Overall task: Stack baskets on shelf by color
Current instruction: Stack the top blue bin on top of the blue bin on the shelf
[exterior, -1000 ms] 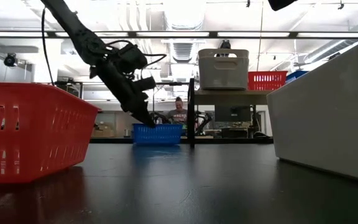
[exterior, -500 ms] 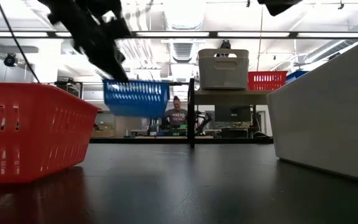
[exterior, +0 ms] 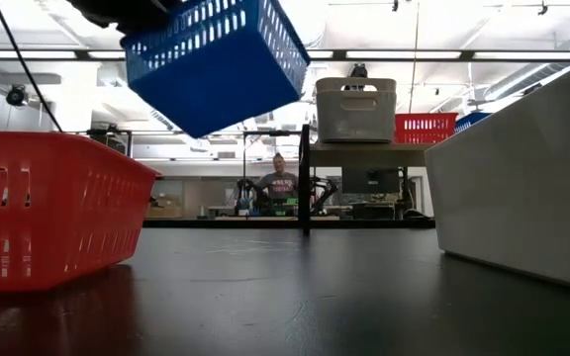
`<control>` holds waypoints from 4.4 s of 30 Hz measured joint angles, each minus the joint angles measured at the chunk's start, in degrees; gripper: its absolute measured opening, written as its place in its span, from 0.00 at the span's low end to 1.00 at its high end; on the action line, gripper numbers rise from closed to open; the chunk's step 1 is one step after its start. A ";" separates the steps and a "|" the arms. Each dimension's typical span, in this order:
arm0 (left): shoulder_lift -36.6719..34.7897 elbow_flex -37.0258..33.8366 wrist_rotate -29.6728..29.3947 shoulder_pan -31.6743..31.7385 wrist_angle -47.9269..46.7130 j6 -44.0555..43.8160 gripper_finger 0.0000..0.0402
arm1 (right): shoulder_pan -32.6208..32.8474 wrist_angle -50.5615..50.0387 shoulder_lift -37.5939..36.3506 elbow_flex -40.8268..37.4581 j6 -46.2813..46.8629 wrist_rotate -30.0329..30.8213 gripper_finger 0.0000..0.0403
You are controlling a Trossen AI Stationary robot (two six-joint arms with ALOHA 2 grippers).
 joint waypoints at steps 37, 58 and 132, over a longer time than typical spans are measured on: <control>7.66 -0.10 -0.58 -1.15 14.60 4.97 0.00 | -14.75 -5.53 15.52 12.78 -14.46 -34.60 0.34; 9.56 0.03 -1.12 -1.18 16.61 6.04 0.00 | -14.73 -7.21 17.40 13.92 -25.93 -38.56 0.03; -6.15 -3.20 -6.36 -1.05 23.42 32.58 0.42 | -31.41 -61.53 -26.49 17.96 -7.34 0.33 0.02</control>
